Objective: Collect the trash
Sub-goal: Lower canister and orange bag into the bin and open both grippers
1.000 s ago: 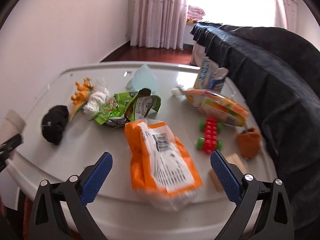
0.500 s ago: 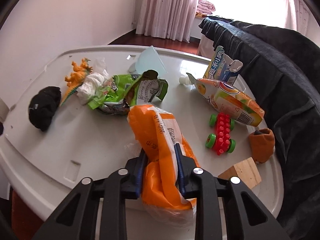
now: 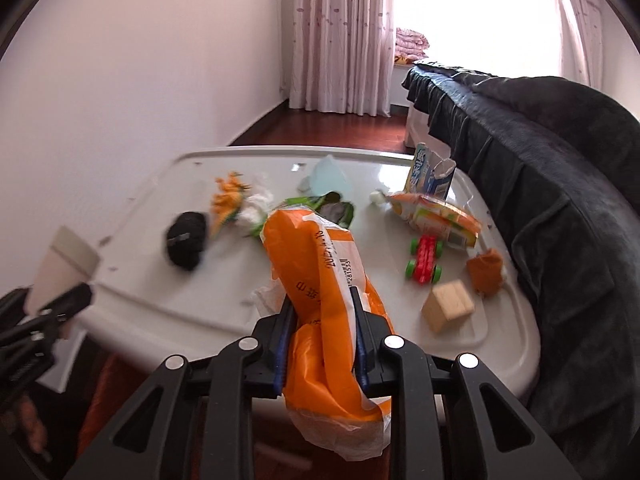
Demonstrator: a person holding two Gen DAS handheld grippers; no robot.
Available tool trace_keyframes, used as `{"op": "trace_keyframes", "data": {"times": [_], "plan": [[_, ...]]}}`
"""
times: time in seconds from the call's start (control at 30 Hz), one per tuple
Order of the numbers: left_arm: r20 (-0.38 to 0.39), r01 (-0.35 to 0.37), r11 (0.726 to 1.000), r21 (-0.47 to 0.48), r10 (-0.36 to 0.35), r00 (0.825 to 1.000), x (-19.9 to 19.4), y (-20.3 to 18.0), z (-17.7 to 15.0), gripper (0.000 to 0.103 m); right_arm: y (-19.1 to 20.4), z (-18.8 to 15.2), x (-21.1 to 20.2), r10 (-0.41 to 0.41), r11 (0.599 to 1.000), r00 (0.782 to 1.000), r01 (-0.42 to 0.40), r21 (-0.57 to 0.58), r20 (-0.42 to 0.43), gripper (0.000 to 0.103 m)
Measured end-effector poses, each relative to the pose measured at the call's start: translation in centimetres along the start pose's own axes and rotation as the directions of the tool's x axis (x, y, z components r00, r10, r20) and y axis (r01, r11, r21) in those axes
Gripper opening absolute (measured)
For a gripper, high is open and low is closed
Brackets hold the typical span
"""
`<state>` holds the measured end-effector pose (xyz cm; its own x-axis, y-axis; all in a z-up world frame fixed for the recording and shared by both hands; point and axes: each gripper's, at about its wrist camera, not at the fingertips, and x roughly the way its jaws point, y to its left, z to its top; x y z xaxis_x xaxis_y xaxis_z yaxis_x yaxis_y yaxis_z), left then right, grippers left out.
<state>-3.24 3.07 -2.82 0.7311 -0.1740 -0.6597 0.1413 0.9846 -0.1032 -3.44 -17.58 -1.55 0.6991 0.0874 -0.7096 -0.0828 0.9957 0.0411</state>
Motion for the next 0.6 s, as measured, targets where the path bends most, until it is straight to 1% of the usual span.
{"op": "trace_keyframes", "data": {"times": [0.1,0.17,0.23,0.33,0.43,0.53,0.6], "plan": [[-0.016,0.014,1.000,0.009,-0.014,1.000,-1.3,-0.3,-1.2,0.046,0.7,-2.6,-2.0,0.051,0.998,0.998,-0.050,0.026,-0.049,0.025],[-0.044,0.027,1.000,0.016,-0.026,0.999,-1.8,-0.5,-2.3,0.046,1.3,-5.1,-2.8,0.081,0.996,0.991,-0.077,0.036,-0.106,0.025],[-0.081,0.050,0.999,0.020,-0.048,0.996,-2.1,-0.8,-3.7,0.046,1.6,-7.0,-3.0,0.096,0.995,0.984,-0.091,0.038,-0.151,0.025],[-0.118,0.062,0.997,0.042,-0.057,0.991,-2.4,-1.3,-5.4,0.046,2.4,-10.0,-2.9,0.102,0.995,0.970,-0.098,0.026,-0.223,0.025],[-0.160,0.076,0.996,0.053,-0.067,0.985,-2.2,-2.0,-6.8,0.046,2.8,-11.9,-2.5,0.105,0.994,0.957,-0.101,0.028,-0.272,0.025],[-0.190,0.087,0.995,0.055,-0.075,0.979,-2.3,-2.3,-7.7,0.046,3.0,-12.6,-2.2,0.101,0.995,0.949,-0.098,0.026,-0.297,0.026],[-0.204,0.094,0.994,0.050,-0.082,0.975,-2.4,-2.4,-8.1,0.046,3.1,-12.7,-2.1,0.098,0.995,0.946,-0.096,0.023,-0.308,0.032]]}}
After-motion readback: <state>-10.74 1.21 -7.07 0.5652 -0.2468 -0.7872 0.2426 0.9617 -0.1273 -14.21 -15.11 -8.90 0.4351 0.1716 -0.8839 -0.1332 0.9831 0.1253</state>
